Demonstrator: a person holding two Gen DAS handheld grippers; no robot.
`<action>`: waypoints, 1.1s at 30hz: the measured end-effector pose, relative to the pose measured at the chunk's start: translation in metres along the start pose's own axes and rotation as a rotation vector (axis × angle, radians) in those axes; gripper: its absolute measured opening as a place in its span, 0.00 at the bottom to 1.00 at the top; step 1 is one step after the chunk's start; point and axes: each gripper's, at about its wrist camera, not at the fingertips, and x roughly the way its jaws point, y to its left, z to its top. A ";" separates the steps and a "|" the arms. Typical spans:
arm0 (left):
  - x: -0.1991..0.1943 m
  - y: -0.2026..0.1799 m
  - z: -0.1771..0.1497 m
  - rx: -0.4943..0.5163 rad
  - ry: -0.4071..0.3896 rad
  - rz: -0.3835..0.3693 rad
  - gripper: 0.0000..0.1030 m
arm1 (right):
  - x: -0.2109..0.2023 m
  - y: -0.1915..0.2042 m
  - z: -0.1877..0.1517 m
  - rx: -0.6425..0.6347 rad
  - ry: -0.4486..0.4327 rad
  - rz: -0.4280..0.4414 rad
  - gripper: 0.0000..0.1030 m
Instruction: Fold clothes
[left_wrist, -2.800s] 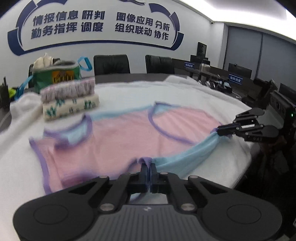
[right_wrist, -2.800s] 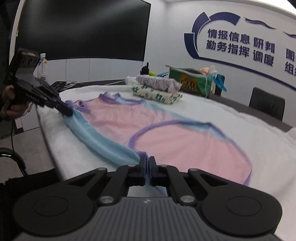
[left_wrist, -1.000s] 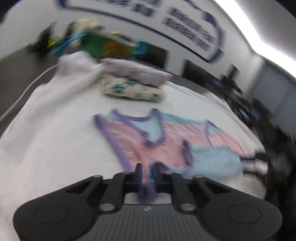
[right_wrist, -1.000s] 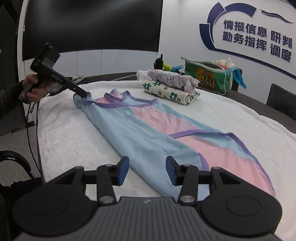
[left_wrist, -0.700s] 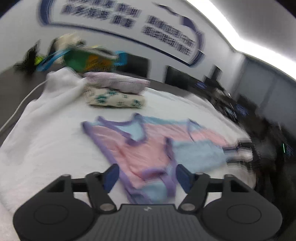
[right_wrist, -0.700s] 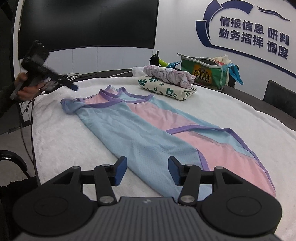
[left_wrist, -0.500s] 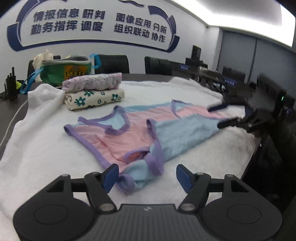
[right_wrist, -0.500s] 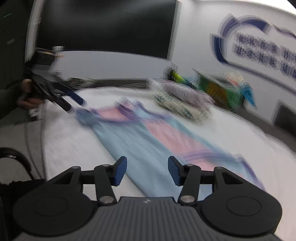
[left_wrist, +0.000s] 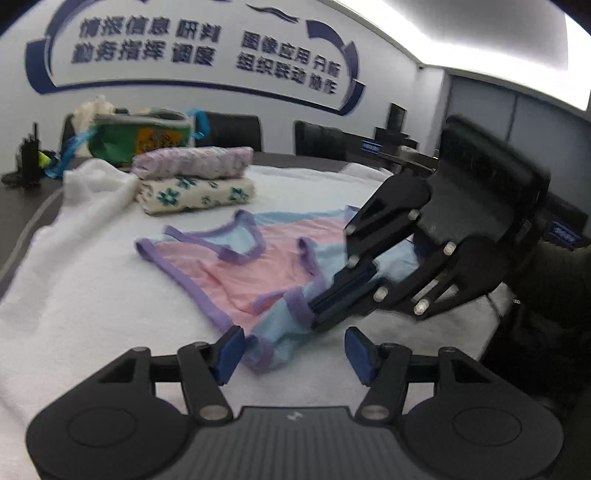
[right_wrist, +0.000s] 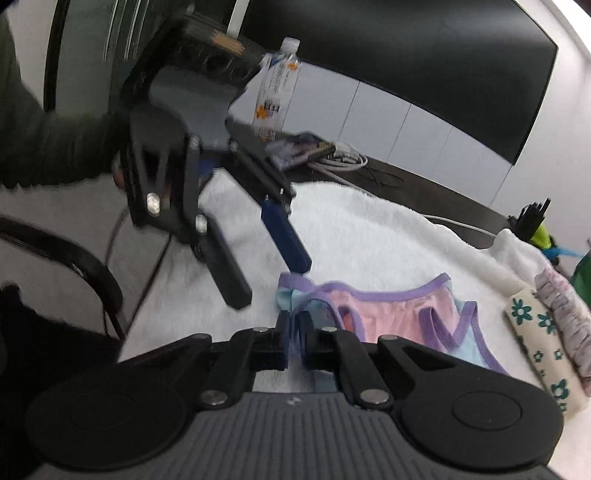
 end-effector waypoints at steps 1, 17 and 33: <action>0.000 0.000 0.000 0.002 -0.017 0.020 0.57 | -0.003 -0.007 0.002 0.033 -0.019 0.012 0.04; 0.028 0.036 0.006 -0.253 0.077 0.051 0.09 | 0.021 -0.066 0.001 0.257 0.022 -0.039 0.08; 0.021 0.074 0.008 -0.607 0.112 -0.029 0.09 | -0.022 -0.028 -0.021 0.213 -0.015 -0.061 0.29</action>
